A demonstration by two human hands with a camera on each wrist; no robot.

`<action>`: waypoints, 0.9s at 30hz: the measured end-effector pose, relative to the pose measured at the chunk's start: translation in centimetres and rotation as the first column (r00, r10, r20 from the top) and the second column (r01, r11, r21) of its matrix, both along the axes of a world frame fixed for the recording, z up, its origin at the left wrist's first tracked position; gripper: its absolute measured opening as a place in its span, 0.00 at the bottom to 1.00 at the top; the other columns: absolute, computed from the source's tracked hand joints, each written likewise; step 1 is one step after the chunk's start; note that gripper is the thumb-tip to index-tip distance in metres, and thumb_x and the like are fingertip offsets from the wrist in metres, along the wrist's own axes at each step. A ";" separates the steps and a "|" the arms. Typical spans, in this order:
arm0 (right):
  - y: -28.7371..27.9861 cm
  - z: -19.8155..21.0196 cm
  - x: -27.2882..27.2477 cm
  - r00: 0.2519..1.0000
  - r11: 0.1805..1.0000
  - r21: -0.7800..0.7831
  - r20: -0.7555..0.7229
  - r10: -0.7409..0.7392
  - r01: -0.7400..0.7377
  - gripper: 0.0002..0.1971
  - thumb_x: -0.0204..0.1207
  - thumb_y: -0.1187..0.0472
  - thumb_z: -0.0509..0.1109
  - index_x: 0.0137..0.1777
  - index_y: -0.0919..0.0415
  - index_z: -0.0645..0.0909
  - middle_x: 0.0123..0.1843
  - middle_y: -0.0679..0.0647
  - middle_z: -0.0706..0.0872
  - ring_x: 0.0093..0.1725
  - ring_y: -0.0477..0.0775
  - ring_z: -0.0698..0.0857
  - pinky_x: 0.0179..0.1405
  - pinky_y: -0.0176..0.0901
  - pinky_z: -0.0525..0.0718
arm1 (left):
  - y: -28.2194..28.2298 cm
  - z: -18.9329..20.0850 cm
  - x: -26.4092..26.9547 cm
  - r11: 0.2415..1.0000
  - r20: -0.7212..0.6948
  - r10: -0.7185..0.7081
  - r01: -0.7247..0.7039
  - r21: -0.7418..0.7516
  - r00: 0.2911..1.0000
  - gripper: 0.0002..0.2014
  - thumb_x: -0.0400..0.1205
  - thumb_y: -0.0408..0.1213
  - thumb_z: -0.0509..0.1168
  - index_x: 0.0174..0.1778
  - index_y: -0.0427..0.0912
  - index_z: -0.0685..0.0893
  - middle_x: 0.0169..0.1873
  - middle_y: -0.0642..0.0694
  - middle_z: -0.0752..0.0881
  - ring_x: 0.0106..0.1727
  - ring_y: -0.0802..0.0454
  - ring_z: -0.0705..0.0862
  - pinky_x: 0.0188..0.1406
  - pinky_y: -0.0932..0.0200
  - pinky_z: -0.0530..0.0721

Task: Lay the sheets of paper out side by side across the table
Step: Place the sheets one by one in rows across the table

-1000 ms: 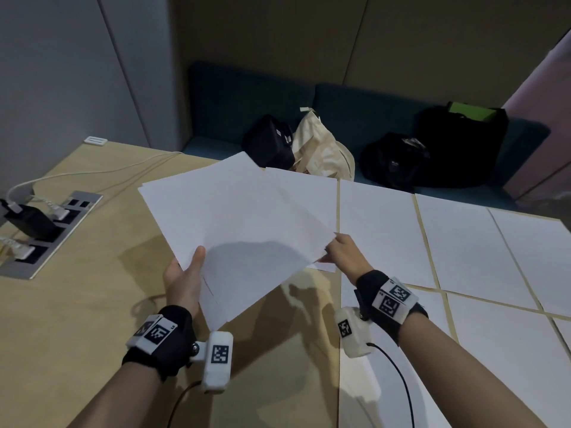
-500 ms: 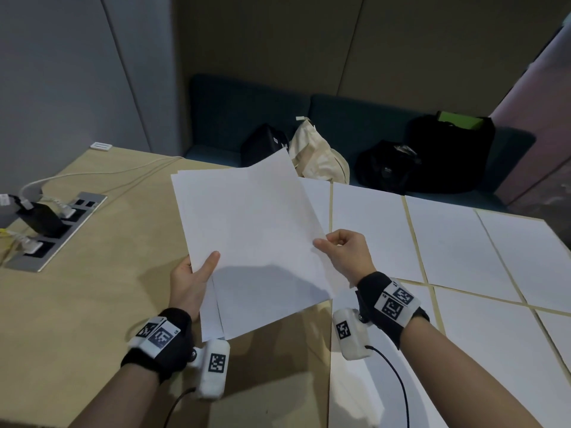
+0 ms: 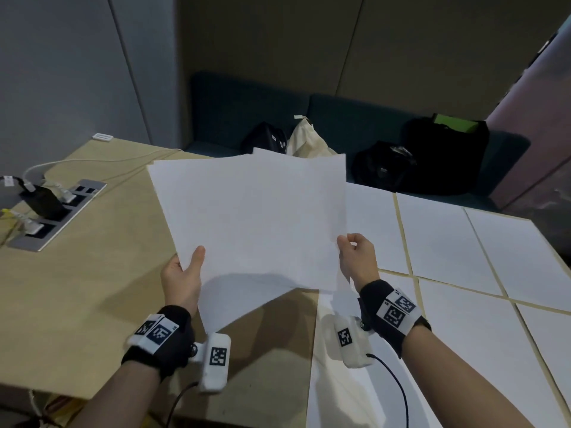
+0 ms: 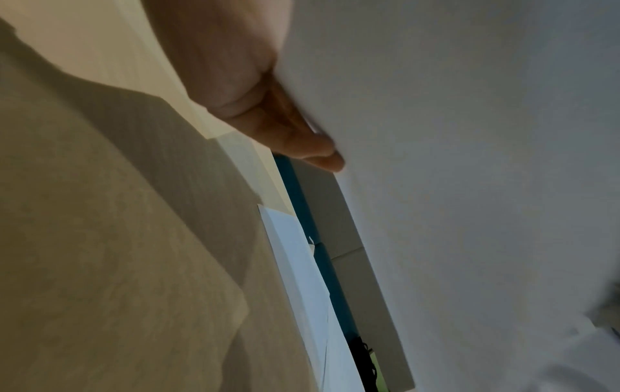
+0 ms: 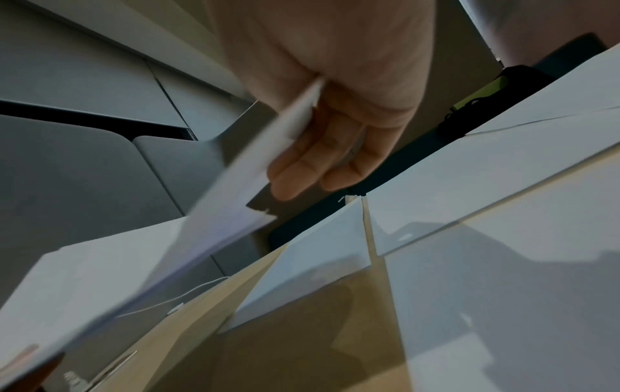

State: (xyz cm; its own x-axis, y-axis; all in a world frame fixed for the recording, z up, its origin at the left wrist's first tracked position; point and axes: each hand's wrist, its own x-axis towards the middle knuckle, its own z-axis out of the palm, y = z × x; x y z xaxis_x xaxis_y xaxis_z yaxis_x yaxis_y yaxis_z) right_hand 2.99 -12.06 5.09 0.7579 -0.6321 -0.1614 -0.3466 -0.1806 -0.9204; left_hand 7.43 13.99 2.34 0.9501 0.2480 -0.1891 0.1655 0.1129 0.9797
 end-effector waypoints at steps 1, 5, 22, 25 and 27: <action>0.0 -0.1 -0.4 1.000 1.000 0.004 -0.019 -0.002 0.002 0.07 0.81 0.59 0.60 0.48 0.63 0.74 0.28 0.52 0.74 0.23 0.50 0.71 0.24 0.39 0.68 | 0.3 0.0 -0.1 0.998 -0.001 0.056 -0.056 0.003 0.998 0.13 0.82 0.36 0.64 0.59 0.32 0.82 0.52 0.44 0.84 0.52 0.49 0.81 0.51 0.61 0.75; 0.9 -1.1 -2.5 0.991 0.996 -0.060 -0.115 0.065 -0.072 0.07 0.81 0.60 0.59 0.43 0.62 0.74 0.29 0.52 0.76 0.25 0.50 0.72 0.25 0.39 0.68 | 2.1 -0.1 0.0 0.959 -0.012 0.283 -0.282 0.017 0.959 0.08 0.81 0.41 0.65 0.39 0.43 0.80 0.36 0.52 0.81 0.47 0.49 0.80 0.50 0.58 0.78; 6.4 -6.1 -9.6 0.950 0.970 -0.143 -0.272 0.152 -0.196 0.15 0.80 0.59 0.59 0.65 0.59 0.68 0.47 0.61 0.88 0.49 0.63 0.86 0.51 0.52 0.81 | 4.5 1.0 -1.7 0.918 -0.079 0.393 -0.395 -0.018 0.916 0.17 0.81 0.45 0.64 0.55 0.33 0.77 0.51 0.40 0.81 0.50 0.48 0.78 0.64 0.49 0.79; 6.8 -6.8 -10.3 0.928 0.941 -0.230 -0.336 0.163 -0.248 0.18 0.79 0.59 0.58 0.68 0.59 0.66 0.38 0.58 0.82 0.44 0.63 0.84 0.48 0.52 0.79 | 4.3 0.7 -2.1 0.929 -0.075 0.367 -0.370 -0.027 0.927 0.23 0.81 0.43 0.64 0.62 0.26 0.76 0.62 0.32 0.83 0.51 0.46 0.80 0.63 0.51 0.79; 7.0 -7.1 -10.7 0.909 0.920 -0.268 -0.381 0.171 -0.285 0.19 0.79 0.59 0.57 0.69 0.58 0.65 0.37 0.58 0.81 0.47 0.67 0.85 0.50 0.53 0.79 | 4.2 0.7 -2.2 0.935 -0.073 0.347 -0.351 -0.043 0.935 0.23 0.81 0.43 0.65 0.63 0.26 0.76 0.64 0.31 0.82 0.52 0.46 0.80 0.62 0.52 0.79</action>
